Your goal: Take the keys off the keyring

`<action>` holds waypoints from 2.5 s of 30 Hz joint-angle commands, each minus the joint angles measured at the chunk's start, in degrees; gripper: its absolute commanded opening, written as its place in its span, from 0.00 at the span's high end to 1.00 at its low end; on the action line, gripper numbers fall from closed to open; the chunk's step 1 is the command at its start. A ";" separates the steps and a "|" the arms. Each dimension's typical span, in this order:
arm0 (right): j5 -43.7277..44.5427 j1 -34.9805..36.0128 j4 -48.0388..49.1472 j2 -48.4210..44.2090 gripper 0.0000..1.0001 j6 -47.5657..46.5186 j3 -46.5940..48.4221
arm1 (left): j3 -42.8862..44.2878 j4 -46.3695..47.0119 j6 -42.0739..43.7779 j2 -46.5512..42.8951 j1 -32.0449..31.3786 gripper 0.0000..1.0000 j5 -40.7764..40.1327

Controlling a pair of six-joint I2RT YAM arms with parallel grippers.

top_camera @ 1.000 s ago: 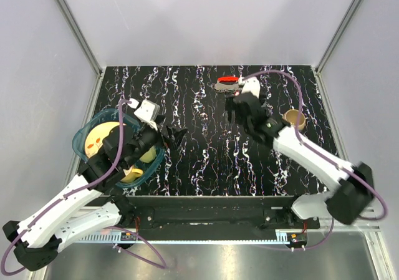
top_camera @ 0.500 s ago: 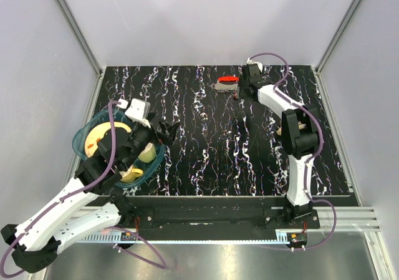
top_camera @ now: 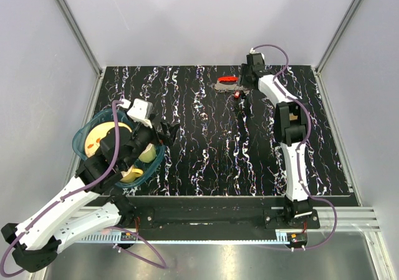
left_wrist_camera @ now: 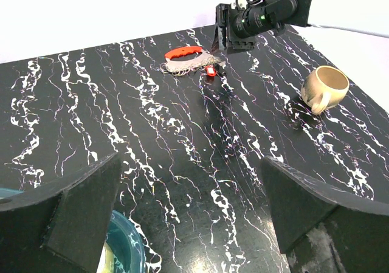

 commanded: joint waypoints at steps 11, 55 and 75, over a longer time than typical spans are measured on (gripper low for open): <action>-4.50 -0.82 -6.27 11.20 0.54 4.07 17.76 | 2.65 1.92 1.36 0.03 -0.06 0.01 -2.94; -26.65 10.07 15.98 -58.02 1.00 5.21 -74.25 | -1.03 4.37 1.72 -0.40 0.03 0.06 -9.00; -26.74 10.52 10.08 -78.87 1.00 2.58 -82.26 | 0.02 5.43 12.25 9.60 -0.06 0.06 17.61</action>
